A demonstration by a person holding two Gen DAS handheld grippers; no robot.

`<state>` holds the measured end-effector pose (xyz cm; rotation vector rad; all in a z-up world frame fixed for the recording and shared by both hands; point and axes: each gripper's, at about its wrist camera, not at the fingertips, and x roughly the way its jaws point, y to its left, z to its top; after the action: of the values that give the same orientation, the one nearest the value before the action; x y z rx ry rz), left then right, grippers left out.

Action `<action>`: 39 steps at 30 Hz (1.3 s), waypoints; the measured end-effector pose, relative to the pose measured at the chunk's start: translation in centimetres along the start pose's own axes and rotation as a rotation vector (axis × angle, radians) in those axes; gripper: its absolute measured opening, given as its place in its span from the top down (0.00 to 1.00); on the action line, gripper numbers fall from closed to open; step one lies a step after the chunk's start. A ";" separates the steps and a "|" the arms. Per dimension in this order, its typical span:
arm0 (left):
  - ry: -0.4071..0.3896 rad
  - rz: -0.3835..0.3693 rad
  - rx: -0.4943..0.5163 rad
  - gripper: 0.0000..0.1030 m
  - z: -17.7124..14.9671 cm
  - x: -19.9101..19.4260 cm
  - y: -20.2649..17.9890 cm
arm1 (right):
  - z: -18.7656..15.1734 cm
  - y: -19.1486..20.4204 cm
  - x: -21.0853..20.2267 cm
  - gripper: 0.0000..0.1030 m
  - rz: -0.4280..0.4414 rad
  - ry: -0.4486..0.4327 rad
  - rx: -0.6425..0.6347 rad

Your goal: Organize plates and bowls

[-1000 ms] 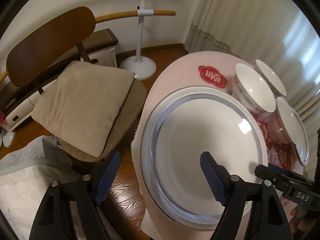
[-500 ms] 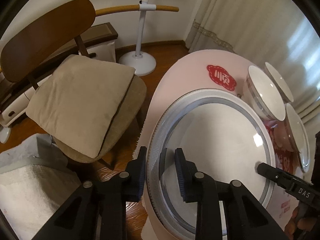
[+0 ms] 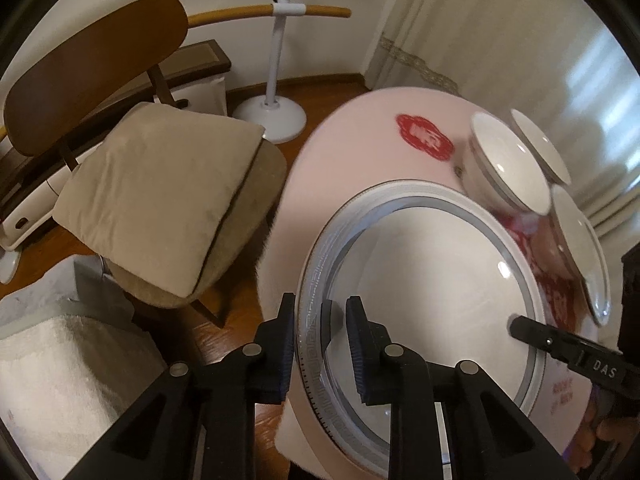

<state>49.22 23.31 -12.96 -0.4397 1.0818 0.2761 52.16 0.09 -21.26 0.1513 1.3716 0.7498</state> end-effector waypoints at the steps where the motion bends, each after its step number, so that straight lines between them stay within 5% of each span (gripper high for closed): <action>1: 0.004 -0.005 0.004 0.81 -0.4 -0.4 -0.2 | -0.3 -0.2 -0.4 0.83 0.001 0.004 0.003; 20: 0.084 -0.134 0.262 0.81 -4.7 -0.1 -9.0 | -8.4 -8.8 -8.3 0.83 -0.084 -0.059 0.197; 39: 0.094 -0.150 0.256 0.80 -5.2 0.5 -9.9 | -9.5 -10.5 -9.3 0.85 0.006 -0.089 0.206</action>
<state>49.55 12.16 -13.45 -0.3048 1.1517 -0.0168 47.47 -16.24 -21.10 0.3469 1.3621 0.5991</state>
